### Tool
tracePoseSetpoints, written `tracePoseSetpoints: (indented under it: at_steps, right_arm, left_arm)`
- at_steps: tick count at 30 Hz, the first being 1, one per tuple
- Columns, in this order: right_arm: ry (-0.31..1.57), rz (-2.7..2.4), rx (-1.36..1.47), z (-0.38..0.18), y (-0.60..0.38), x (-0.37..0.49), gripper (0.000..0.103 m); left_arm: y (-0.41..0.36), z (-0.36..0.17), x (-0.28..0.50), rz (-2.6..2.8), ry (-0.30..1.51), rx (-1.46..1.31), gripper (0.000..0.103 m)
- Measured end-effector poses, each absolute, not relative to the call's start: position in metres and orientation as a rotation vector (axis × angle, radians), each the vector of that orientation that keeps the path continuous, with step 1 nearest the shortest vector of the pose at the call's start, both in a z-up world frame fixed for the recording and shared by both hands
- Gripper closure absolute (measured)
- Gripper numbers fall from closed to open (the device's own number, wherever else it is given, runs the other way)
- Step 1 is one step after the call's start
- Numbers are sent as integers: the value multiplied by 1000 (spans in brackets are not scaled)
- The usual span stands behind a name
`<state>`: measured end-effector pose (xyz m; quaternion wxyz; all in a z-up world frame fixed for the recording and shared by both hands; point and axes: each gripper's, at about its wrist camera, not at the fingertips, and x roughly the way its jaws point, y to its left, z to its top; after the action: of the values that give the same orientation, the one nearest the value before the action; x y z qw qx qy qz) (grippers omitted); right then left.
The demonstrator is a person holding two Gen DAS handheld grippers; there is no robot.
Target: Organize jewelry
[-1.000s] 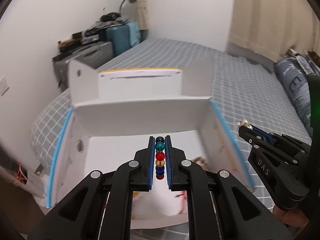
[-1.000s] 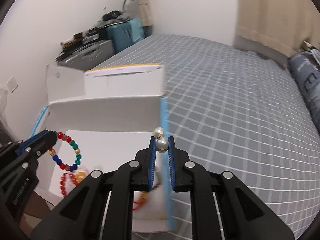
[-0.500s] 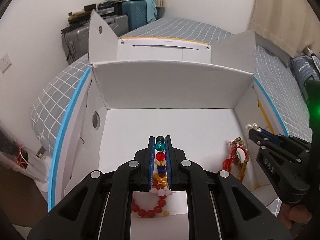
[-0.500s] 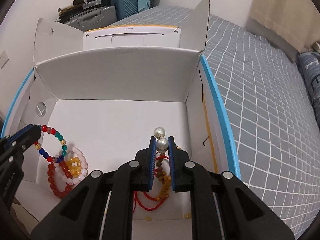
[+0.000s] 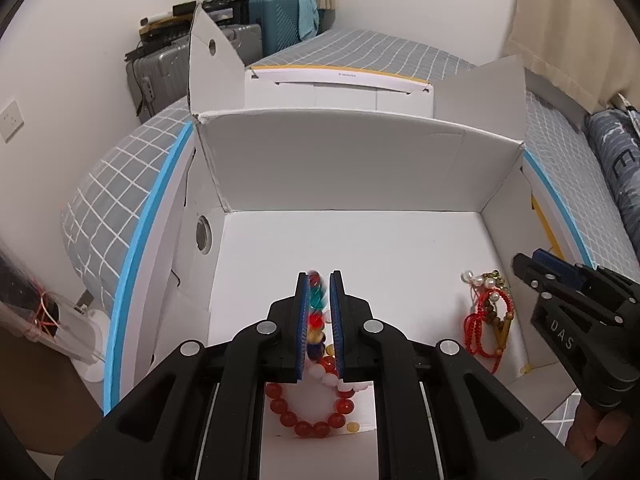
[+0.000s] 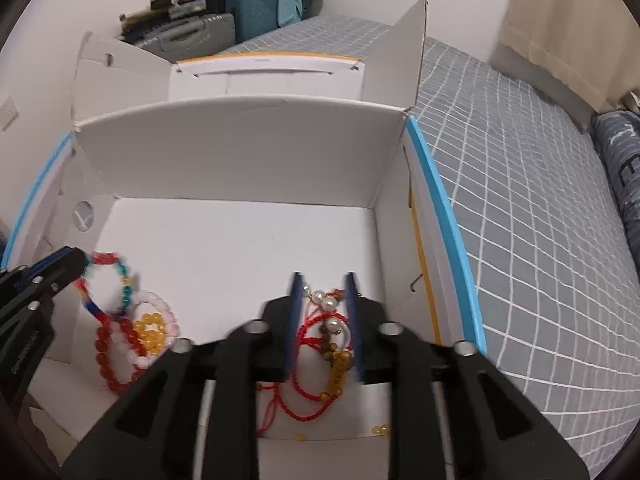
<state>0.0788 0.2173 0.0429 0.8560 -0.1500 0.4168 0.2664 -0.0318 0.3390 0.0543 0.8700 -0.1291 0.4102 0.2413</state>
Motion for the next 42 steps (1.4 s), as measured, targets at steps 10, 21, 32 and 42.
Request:
tracePoseSetpoints:
  at_steps: [10,21,32,42]
  right_arm:
    - [746,586,-280,76,203,52,18]
    - [645,606,-261,99,185,6,8]
    - [674,584,-248,88,157,-20,8]
    - [669,556,-233,85,138,-29,8]
  left_arm:
    - [334,77,-64,525,751,-261,41]
    - [324,91,-116,533,649,-284,6]
    - [291,91,-145,529,627,-184,6]
    - [282,90,-154,526,622,-173,7]
